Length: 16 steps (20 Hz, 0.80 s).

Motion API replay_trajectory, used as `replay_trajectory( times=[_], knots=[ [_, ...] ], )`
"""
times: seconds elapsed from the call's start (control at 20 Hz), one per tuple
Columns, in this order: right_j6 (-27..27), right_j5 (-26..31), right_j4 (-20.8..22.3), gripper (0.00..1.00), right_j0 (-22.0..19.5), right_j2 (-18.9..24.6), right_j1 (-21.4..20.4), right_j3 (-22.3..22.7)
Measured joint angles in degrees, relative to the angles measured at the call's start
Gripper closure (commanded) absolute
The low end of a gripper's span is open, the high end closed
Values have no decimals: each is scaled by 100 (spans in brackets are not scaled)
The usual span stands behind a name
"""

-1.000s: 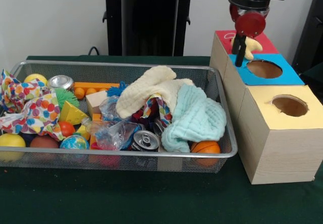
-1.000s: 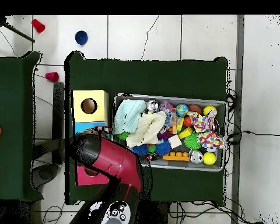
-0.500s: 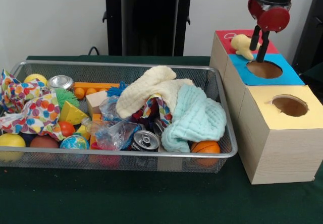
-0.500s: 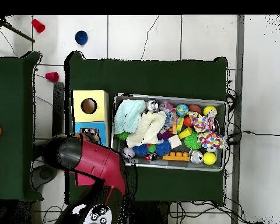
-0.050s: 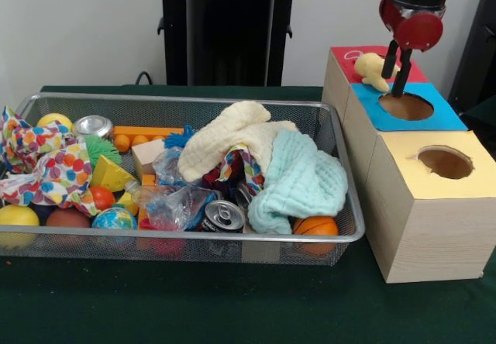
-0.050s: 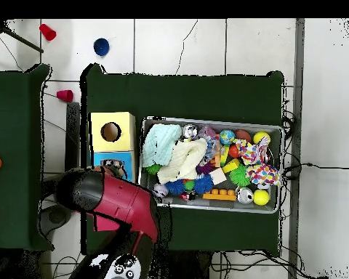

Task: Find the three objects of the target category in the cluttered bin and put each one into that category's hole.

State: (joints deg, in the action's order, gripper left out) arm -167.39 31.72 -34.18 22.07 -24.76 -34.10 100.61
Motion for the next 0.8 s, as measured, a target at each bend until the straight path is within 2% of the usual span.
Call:
replay_trajectory(
  times=[0.45, 0.8],
  knots=[
    [0, -228, -149, 0, -4, 31, 158, 125],
    [0, -620, -409, 0, 14, 104, 249, 266]
  ],
)
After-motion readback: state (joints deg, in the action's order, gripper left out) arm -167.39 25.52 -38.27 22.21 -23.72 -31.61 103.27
